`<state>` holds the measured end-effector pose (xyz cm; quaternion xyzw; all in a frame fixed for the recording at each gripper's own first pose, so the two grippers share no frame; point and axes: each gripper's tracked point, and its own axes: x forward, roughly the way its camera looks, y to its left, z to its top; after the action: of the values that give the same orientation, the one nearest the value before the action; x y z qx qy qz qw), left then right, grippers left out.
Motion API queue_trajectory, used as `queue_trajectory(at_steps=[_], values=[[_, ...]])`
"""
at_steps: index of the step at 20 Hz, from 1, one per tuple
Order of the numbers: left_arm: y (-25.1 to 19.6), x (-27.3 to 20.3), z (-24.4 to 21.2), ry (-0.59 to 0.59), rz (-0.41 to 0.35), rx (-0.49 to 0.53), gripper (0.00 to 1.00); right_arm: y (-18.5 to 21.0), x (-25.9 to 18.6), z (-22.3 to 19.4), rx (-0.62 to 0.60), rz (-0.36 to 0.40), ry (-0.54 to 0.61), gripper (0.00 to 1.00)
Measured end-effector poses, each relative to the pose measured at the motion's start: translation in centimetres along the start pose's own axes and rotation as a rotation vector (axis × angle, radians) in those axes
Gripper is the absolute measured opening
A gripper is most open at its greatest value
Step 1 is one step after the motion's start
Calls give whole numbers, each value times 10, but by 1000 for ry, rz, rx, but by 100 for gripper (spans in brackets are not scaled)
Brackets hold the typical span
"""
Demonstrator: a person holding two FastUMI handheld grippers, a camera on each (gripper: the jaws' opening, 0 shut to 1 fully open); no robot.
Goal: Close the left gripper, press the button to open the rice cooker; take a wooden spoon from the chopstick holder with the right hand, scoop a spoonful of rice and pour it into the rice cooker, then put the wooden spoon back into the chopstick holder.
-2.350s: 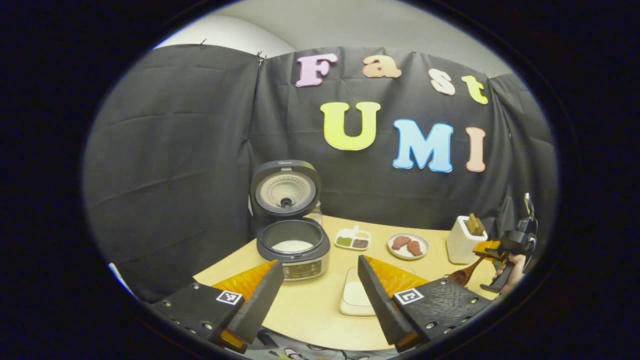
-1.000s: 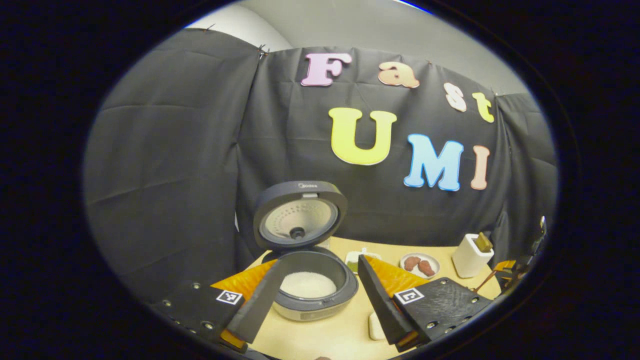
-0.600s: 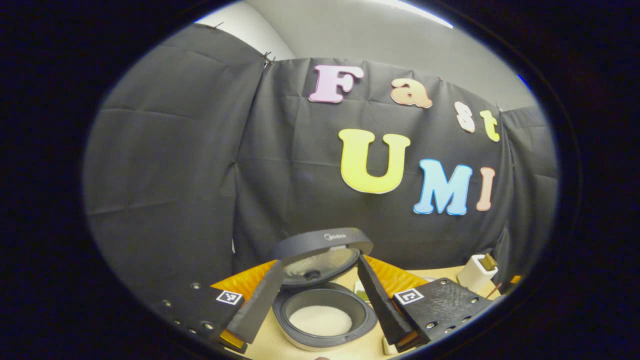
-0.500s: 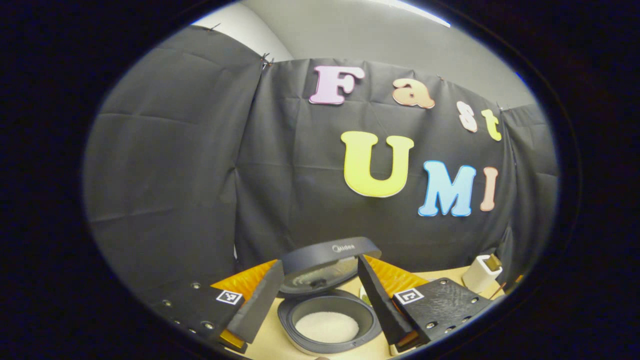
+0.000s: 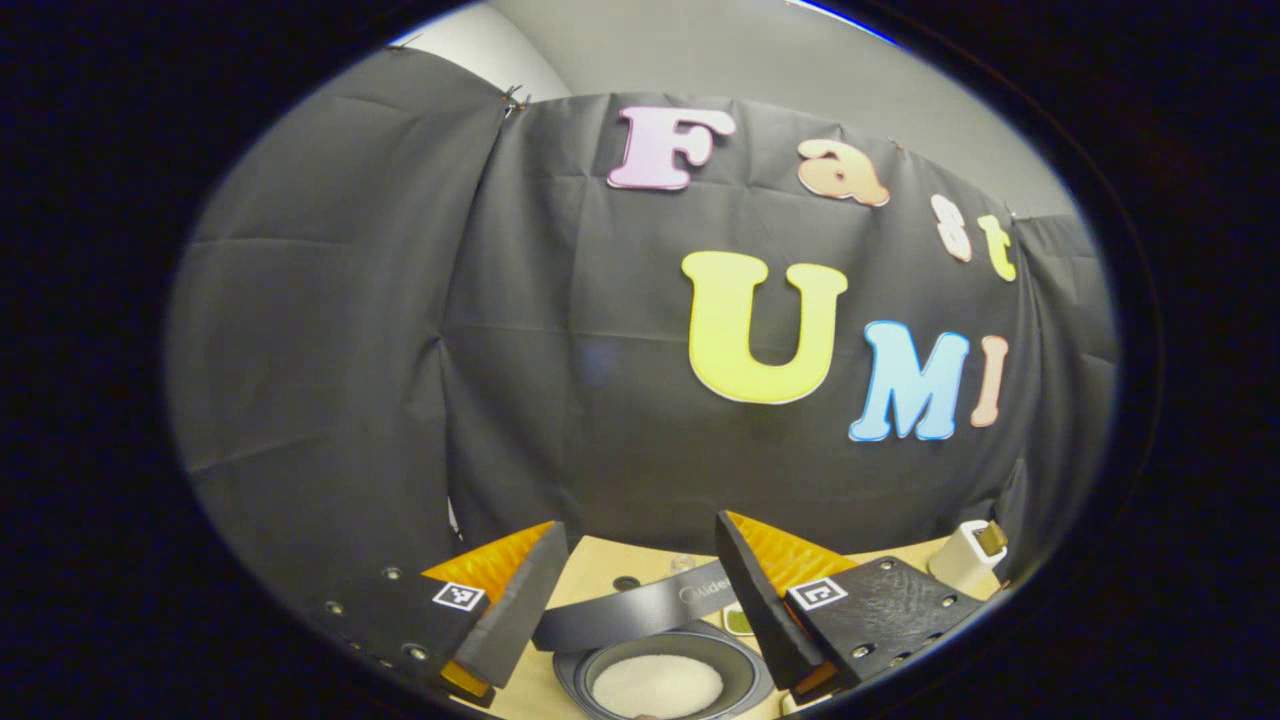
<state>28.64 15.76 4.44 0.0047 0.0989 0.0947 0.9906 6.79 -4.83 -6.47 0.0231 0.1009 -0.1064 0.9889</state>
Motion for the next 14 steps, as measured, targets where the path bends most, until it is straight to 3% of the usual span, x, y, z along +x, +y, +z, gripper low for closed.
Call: queue_trajectory(at_steps=[2,5,14], values=[[-3,21,-12,54,-9,-6,95,-1,-5,9,-15,7,-13,98],[4,48,-30,132,42,11,94,-3,-7,17,-15,7,-21,98],[-35,18,-74,297,18,-30,96,-32,-1,-24,33,-5,51,98]])
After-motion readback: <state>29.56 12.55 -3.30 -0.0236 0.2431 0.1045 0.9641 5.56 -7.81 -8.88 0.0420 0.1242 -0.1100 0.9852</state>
